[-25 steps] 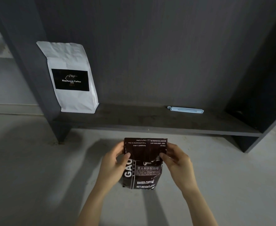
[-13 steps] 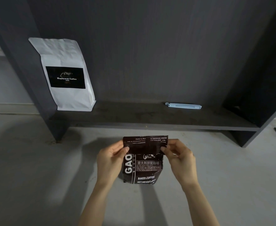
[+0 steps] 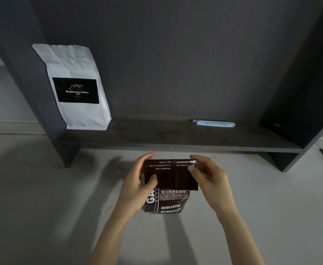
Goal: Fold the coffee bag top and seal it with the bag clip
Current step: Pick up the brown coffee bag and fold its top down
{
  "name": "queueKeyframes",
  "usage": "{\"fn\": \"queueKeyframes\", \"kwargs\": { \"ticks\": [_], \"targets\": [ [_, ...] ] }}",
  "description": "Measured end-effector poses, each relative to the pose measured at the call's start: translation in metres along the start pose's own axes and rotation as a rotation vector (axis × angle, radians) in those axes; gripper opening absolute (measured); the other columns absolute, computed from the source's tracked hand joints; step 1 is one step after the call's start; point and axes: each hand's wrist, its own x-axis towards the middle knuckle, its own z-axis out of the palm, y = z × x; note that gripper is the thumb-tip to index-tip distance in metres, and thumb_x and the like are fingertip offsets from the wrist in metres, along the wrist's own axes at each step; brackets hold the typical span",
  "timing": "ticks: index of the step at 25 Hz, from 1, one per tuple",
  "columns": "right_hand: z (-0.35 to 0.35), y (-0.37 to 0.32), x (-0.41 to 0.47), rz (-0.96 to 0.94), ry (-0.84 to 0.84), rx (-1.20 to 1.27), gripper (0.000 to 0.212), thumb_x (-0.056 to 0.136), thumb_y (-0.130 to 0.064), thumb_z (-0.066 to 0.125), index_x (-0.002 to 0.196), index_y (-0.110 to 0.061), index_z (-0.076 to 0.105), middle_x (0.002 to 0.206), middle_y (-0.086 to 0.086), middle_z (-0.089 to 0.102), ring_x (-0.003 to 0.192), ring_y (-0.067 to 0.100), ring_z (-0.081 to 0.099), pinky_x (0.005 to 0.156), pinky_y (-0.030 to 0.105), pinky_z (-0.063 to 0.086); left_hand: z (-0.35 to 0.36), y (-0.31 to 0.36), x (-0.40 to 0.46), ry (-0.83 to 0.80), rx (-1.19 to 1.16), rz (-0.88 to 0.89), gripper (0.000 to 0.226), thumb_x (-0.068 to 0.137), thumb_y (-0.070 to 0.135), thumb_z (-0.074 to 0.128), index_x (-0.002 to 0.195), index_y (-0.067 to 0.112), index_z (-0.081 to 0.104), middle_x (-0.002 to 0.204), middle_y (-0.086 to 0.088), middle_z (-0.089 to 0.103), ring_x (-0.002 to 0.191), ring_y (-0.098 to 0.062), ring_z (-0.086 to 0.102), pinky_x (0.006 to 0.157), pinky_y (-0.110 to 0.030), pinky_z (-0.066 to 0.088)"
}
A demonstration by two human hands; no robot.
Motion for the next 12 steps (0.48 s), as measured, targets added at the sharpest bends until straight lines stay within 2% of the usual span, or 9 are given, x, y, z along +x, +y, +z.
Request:
{"fn": "queueKeyframes", "kwargs": {
  "ticks": [3,5,7,9,12],
  "targets": [
    [0.0017,-0.0020,-0.0014,-0.014,0.034,-0.011,0.025,0.077,-0.007,0.064,0.077,-0.032,0.061,0.079,-0.004,0.069,0.080,0.010,0.065,0.081,0.027,0.050,-0.0011,0.0085,0.0002,-0.004,-0.034,0.021,0.026,0.075,0.022,0.061,0.092,0.042,0.056,0.098,0.015,0.065,0.090,0.002,0.061,0.083,-0.015,0.047],
    [0.0001,-0.0037,-0.0022,-0.002,0.040,0.009,0.024,0.076,-0.005,0.065,0.073,-0.029,0.062,0.075,-0.005,0.068,0.072,0.004,0.063,0.072,0.016,0.049,-0.0013,0.0103,-0.0004,0.004,-0.038,0.022,0.029,0.080,0.013,0.061,0.090,0.040,0.058,0.098,0.013,0.067,0.092,-0.002,0.062,0.084,-0.016,0.047],
    [-0.0022,-0.0056,-0.0022,0.030,0.042,0.057,0.021,0.074,-0.003,0.067,0.071,-0.024,0.064,0.070,-0.003,0.066,0.064,-0.001,0.060,0.063,0.008,0.048,-0.0021,0.0106,-0.0004,0.049,-0.073,0.012,0.028,0.078,0.009,0.062,0.086,0.035,0.063,0.087,0.013,0.072,0.085,-0.002,0.065,0.076,-0.011,0.048],
    [-0.0045,-0.0075,-0.0022,0.060,0.043,0.112,0.018,0.071,-0.002,0.069,0.068,-0.020,0.066,0.061,-0.007,0.066,0.059,-0.001,0.059,0.059,0.006,0.047,-0.0026,0.0106,0.0002,0.080,-0.132,-0.026,0.025,0.075,0.007,0.064,0.081,0.031,0.068,0.069,0.019,0.073,0.073,0.002,0.066,0.066,-0.005,0.047],
    [-0.0043,-0.0084,-0.0024,0.074,0.036,0.142,0.018,0.070,-0.002,0.070,0.063,-0.018,0.067,0.053,-0.012,0.067,0.057,-0.001,0.061,0.057,0.006,0.047,0.0001,0.0108,0.0026,0.135,-0.228,-0.091,0.021,0.073,0.008,0.067,0.080,0.027,0.070,0.061,0.024,0.071,0.067,0.006,0.065,0.059,-0.002,0.045]
  ]
}}
